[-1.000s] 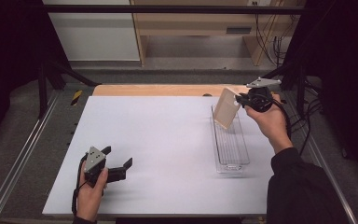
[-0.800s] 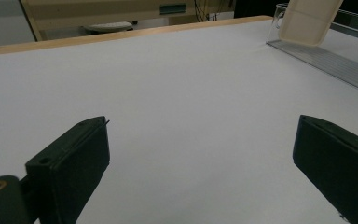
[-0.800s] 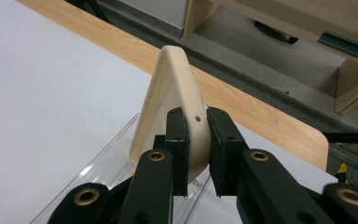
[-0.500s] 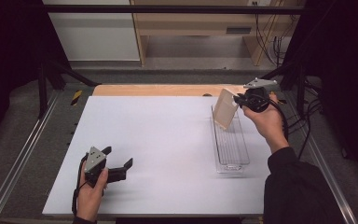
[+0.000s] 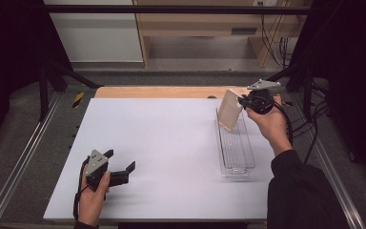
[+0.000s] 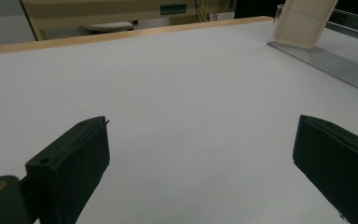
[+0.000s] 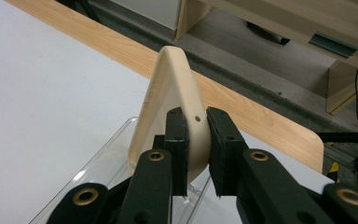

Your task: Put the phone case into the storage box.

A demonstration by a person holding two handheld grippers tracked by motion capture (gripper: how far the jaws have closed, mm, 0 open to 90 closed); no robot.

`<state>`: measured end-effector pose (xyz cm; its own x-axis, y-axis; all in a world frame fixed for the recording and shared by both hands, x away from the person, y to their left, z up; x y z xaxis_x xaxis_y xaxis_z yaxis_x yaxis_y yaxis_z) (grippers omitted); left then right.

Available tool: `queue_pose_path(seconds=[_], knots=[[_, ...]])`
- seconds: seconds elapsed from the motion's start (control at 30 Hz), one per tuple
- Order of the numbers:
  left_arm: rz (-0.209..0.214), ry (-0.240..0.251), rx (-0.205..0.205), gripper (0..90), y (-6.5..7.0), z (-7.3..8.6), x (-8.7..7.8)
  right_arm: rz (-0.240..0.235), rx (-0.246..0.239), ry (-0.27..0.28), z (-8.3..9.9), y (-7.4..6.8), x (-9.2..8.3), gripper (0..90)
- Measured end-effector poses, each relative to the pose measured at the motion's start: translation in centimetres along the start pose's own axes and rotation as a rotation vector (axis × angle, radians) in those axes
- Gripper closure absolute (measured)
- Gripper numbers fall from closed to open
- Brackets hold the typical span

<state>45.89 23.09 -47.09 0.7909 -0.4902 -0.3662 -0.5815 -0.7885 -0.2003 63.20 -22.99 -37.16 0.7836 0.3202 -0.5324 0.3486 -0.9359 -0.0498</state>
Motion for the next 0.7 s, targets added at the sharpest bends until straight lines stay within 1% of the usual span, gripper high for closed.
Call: queue_pose_path(seconds=[0.27,0.57,0.63,0.7], knots=[[-0.006,-0.001,-0.002,3.5,-0.09,0.01,-0.03,0.012,-0.004,0.009,-0.03,-0.14,0.27,79.0],[-0.008,-0.003,-0.005,3.5,-0.14,0.05,-0.01,0.036,0.004,0.041,-0.1,-0.04,0.58,78.5],[0.0,-0.002,-0.006,3.5,-0.07,0.05,0.07,0.041,-0.001,0.049,-0.14,-0.11,0.64,78.5],[-0.005,-0.005,-0.002,3.5,-0.08,0.05,0.06,0.048,-0.007,0.058,-0.17,-0.2,0.74,78.4]])
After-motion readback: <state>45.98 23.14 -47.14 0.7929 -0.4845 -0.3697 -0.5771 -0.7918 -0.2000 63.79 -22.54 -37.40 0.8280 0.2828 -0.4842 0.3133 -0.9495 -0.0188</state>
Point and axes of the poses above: each handheld gripper's, and its own axes: x roughly forward along the jaws, z roughly out of its underside, y roughly to its right, the point moved 4 cm from there along x, roughly forward along the jaws, and after that the axes turned 15 degrees about x, right-handed, at the moved point
